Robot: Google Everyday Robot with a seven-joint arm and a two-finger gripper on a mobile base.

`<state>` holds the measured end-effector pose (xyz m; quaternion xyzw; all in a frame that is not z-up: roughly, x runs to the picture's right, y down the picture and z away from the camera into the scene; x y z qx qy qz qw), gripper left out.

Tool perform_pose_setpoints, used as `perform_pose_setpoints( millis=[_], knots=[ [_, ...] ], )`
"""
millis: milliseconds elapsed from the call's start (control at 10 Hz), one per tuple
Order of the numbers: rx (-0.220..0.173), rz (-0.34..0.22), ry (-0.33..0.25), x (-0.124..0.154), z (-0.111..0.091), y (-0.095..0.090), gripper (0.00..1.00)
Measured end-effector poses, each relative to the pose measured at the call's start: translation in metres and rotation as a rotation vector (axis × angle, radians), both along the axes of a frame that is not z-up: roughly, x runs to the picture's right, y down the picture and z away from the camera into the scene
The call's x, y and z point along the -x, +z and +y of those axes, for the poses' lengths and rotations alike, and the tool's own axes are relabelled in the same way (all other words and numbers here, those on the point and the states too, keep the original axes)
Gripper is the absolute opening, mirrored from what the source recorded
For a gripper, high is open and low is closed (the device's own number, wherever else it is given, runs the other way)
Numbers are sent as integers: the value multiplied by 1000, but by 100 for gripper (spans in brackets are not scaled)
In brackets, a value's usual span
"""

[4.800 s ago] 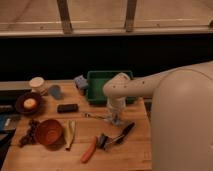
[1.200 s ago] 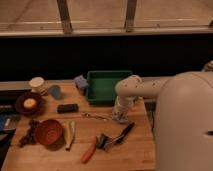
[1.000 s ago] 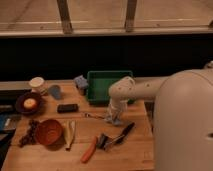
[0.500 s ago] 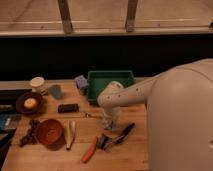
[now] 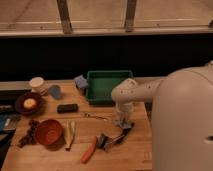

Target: Wipe table surface with towel

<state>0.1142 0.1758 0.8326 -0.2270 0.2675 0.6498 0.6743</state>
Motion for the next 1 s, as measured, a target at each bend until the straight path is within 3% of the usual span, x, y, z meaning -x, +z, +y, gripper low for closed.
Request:
perform_pose_setpoints(
  millis=[300,500,700,1000],
  knots=[
    [-8,14,2,-13,-25,15,0],
    [-18,-25,-16,4,-40,21,0],
    [-20,-89,-52,39,-41,22,0],
    [-26,-159,-100,72,-21,-4,0]
  ],
)
